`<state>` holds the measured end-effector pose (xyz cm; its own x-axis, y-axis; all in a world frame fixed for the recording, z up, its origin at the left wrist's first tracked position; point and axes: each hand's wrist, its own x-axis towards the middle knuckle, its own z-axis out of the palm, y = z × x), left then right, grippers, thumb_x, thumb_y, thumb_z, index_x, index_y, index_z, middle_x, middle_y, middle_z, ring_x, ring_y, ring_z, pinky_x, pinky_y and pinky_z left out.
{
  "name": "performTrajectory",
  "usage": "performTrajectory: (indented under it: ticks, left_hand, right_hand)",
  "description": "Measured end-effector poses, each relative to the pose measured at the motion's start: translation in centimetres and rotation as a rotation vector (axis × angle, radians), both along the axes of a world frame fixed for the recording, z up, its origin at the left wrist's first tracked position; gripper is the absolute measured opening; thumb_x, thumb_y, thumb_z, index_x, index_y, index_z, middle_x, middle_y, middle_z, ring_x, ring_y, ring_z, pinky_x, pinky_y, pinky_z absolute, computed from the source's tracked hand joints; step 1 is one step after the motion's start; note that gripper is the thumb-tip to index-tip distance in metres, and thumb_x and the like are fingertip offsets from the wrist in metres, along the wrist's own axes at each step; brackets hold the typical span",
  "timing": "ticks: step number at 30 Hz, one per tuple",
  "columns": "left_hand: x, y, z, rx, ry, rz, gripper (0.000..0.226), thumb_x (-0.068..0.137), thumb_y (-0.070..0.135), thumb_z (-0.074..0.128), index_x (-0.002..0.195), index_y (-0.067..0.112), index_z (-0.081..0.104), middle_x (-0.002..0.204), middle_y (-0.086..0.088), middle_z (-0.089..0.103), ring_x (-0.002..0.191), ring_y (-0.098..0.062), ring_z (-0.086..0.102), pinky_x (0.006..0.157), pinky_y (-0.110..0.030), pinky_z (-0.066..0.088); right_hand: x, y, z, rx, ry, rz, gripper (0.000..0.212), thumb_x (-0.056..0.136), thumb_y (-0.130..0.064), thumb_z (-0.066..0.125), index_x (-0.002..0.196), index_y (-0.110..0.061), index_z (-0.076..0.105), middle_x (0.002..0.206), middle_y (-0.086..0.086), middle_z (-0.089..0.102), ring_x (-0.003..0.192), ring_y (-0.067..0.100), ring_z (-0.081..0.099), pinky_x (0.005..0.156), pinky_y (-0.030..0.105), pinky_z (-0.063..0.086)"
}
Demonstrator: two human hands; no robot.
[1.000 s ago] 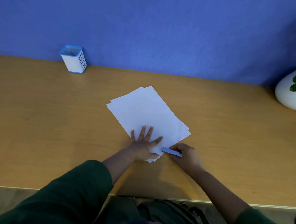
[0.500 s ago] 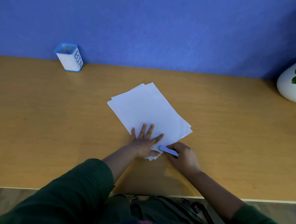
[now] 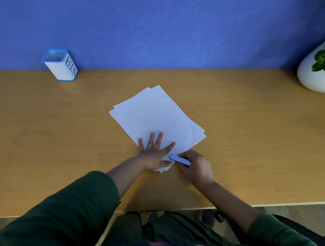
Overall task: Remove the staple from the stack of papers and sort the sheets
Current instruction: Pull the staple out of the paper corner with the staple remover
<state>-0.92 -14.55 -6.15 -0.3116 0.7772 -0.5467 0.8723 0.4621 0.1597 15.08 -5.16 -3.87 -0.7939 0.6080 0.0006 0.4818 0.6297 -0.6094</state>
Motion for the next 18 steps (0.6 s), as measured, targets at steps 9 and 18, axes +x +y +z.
performTrajectory:
  ticks: [9, 18]
  left_hand:
    - [0.04, 0.23, 0.50, -0.042, -0.034, 0.023, 0.077, 0.089, 0.065, 0.034, 0.141, 0.049, -0.021, 0.148, 0.000, -0.043, 0.132, -0.029, -0.044, 0.105, -0.062, -0.020]
    - [-0.21, 0.23, 0.96, -0.057, -0.083, 0.011, 0.066, 0.097, 0.049, 0.033, 0.140, 0.054, -0.018, 0.147, -0.001, -0.045, 0.130, -0.029, -0.047, 0.105, -0.063, -0.020]
  right_hand:
    - [0.42, 0.64, 0.06, -0.304, 0.032, -0.187, 0.019, 0.076, -0.022, 0.072, 0.094, -0.019, 0.070, 0.080, -0.013, 0.065, 0.072, 0.007, 0.061, 0.059, 0.014, 0.044]
    - [0.20, -0.04, -0.41, 0.077, -0.016, -0.008, 0.016, 0.082, -0.024, 0.064, 0.095, -0.019, 0.071, 0.091, -0.003, 0.071, 0.080, 0.021, 0.065, 0.058, 0.028, 0.046]
